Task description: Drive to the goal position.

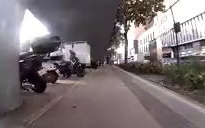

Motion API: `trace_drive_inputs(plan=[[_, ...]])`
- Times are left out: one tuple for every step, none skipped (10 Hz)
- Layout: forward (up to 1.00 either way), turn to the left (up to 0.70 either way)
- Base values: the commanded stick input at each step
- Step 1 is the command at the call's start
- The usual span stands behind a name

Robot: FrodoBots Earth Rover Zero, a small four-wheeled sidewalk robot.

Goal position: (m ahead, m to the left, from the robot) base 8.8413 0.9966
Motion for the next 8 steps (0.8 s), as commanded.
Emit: trace_drive_inputs(plan=[[0.70, 0.00], [0.70, 0.00], [0.70, 0.00], [0.70, 0.00], [0.70, 0.00], [0.70, 0.00], [0.70, 0.00], [0.70, 0.00]])
